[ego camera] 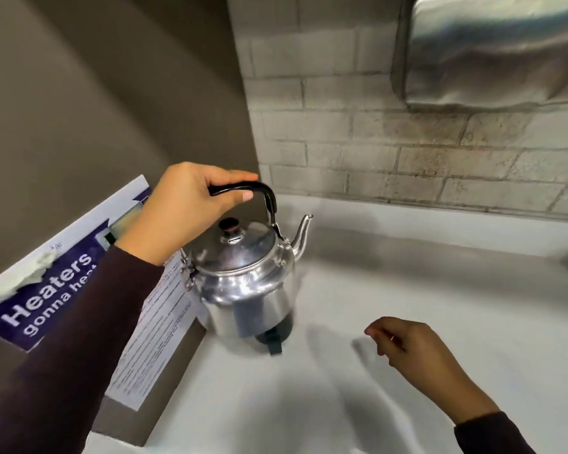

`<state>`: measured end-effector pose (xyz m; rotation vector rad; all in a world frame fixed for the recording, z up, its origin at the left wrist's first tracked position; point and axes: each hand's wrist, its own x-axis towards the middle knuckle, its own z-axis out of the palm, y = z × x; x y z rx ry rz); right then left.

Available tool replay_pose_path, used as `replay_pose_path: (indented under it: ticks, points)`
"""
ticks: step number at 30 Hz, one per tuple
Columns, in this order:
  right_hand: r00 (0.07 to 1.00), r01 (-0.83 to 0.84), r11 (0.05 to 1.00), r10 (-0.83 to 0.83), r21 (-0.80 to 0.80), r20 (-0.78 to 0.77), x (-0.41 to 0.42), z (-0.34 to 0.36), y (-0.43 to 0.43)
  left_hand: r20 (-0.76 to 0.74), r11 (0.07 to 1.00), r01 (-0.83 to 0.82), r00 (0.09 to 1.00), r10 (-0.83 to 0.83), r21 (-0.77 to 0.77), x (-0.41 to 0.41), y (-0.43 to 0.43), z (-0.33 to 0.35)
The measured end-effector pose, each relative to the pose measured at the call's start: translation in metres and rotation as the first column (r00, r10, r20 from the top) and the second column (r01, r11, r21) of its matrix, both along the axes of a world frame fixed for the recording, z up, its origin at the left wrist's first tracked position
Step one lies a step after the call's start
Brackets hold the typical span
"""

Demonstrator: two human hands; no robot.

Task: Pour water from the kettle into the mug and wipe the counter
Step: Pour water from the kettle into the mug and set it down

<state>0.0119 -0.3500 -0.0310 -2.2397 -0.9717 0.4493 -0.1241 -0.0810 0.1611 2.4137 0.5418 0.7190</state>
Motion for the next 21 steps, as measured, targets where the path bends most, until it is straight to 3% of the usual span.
replay_pose_path:
  ticks: [11, 21]
  points:
    - [0.983, -0.183, 0.982, 0.182, -0.054, -0.034, -0.024, -0.019, 0.008, -0.161, 0.979, -0.181, 0.973, 0.164, -0.098, -0.080, -0.024, -0.040]
    - [0.954, -0.299, 0.954, 0.299, -0.030, 0.010, -0.035, -0.032, 0.023, -0.329, 0.953, -0.302, 0.899, 0.290, 0.016, -0.097, -0.023, -0.055]
